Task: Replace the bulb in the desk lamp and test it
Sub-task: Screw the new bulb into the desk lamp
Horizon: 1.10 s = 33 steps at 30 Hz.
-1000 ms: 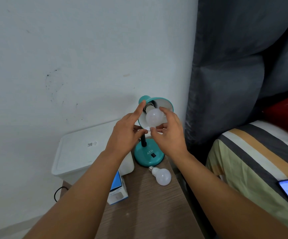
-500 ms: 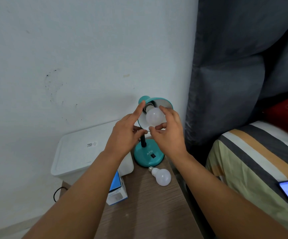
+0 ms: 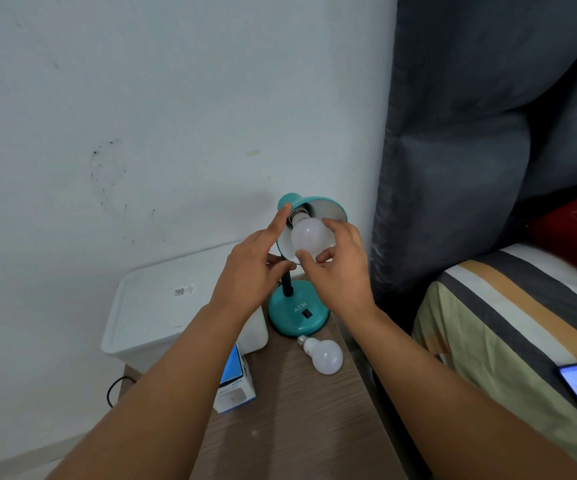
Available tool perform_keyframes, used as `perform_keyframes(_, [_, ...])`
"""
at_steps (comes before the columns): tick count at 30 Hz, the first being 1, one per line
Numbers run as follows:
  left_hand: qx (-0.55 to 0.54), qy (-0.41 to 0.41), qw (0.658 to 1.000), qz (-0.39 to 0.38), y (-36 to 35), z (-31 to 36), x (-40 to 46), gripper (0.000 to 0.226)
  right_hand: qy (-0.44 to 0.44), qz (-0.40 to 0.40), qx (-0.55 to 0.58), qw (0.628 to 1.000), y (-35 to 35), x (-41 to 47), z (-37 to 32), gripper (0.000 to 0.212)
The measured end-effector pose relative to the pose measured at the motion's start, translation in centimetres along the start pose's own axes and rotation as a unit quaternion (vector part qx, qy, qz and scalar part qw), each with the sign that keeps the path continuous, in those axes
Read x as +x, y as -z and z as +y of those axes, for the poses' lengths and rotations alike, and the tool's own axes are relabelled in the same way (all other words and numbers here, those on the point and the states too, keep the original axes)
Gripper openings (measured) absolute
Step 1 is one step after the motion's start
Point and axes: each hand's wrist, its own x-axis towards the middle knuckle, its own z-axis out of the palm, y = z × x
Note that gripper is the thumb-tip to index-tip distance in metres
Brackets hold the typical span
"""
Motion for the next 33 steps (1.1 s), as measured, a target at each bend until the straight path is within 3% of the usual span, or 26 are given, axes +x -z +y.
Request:
perform_keyframes(5, [-0.004,0.002,1.000,-0.003,0.10,0.10,0.01,0.096,-0.025,-0.005,0.004,1.000,0.17,0.03,-0.19,0.078])
perform_keyframes(9, [-0.004,0.000,1.000,0.000,0.12,0.11,-0.05,0.095,0.020,-0.025,0.003,0.999,0.21,-0.18,0.16,0.067])
perform_keyframes(12, [-0.005,0.001,1.000,-0.002,0.08,0.10,-0.11,0.095,-0.003,-0.007,-0.009,1.000,0.25,-0.04,-0.14,0.060])
perform_keyframes(17, [0.004,0.001,1.000,-0.002,0.12,0.17,-0.11,0.095,-0.015,-0.011,-0.018,1.000,0.37,-0.15,-0.45,0.079])
perform_keyframes(23, [0.000,0.008,1.000,-0.006,0.03,0.20,-0.10,0.096,-0.028,-0.006,-0.041,0.999,0.40,0.12,-0.43,0.059])
perform_keyframes(27, [0.000,0.015,1.000,-0.006,0.09,0.38,-0.08,0.095,-0.033,-0.018,-0.031,0.999,0.36,0.03,-0.42,0.084])
perform_keyframes(31, [0.002,0.012,1.000,-0.009,0.09,0.35,-0.03,0.095,-0.019,-0.012,-0.046,0.999,0.33,0.05,-0.44,0.061])
perform_keyframes(33, [0.006,0.010,1.000,-0.011,0.10,0.35,-0.02,0.095,-0.042,-0.012,-0.044,0.998,0.37,0.26,-0.55,0.060])
